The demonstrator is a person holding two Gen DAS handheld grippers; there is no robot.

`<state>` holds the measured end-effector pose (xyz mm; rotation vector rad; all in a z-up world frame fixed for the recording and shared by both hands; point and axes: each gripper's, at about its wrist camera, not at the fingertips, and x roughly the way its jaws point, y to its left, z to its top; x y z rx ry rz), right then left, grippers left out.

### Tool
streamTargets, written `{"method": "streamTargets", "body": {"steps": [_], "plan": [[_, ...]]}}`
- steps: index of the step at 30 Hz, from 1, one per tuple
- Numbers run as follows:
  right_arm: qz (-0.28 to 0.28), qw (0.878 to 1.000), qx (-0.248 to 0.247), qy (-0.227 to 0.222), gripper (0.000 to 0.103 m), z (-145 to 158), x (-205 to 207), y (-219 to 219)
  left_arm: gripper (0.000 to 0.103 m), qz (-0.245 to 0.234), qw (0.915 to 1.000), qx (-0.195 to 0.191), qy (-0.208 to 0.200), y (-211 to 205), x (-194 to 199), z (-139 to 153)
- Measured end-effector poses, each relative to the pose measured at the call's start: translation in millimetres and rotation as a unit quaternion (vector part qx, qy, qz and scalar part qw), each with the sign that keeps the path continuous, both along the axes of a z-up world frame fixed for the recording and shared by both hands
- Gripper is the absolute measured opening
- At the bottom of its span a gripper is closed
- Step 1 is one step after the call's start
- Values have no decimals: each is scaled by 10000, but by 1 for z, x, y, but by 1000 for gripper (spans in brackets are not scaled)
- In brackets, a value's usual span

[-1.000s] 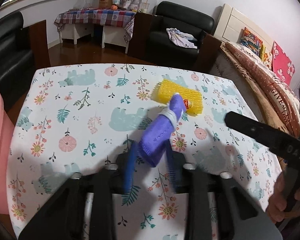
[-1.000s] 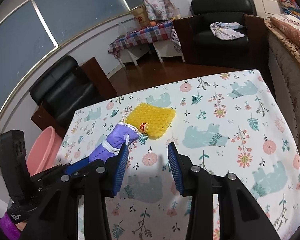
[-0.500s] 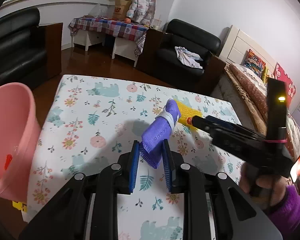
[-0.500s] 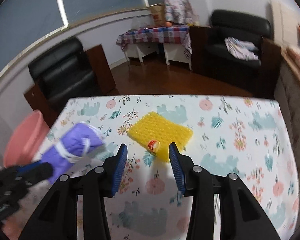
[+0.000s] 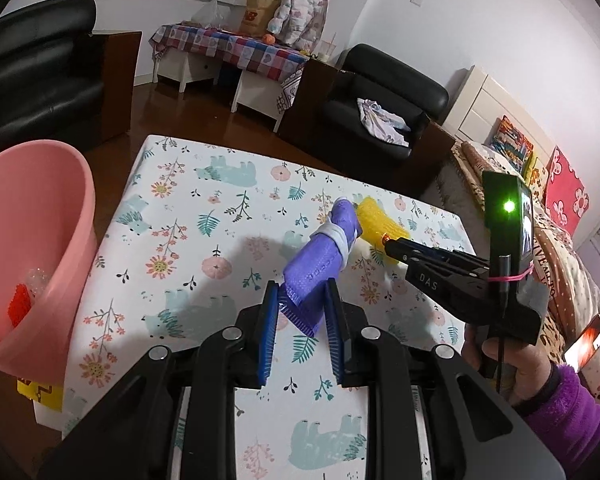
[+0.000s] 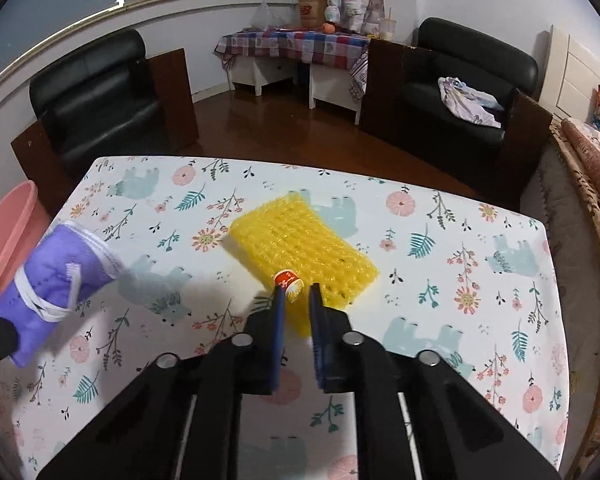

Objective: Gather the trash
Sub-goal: 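Lift the purple cloth with the left tool while the right tool grasps the yellow mesh sponge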

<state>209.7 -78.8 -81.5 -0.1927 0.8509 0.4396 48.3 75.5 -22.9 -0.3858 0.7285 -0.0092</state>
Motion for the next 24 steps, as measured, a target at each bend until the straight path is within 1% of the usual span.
{"method": "streamTargets", "body": {"steps": [3,6,11,18,24], "plan": [[-57,9997,215,126,7,3,-4,-8,22,12,10000,2,-51,2,-6,3],[-93,9977,604,279,7,11,-14,-20,22,23,10000,-8,-96,3,-10,6],[-38,9916,1222,426,7,32,-47,-33,22,34,9999,8,-155,2,-19,12],[106,9851,1653,473,8,54,-99,-36,22,37,9992,244,-309,-2,-41,23],[156,9794,1906,647,8,60,-137,-31,22,158,9987,356,-326,2,-64,25]]}}
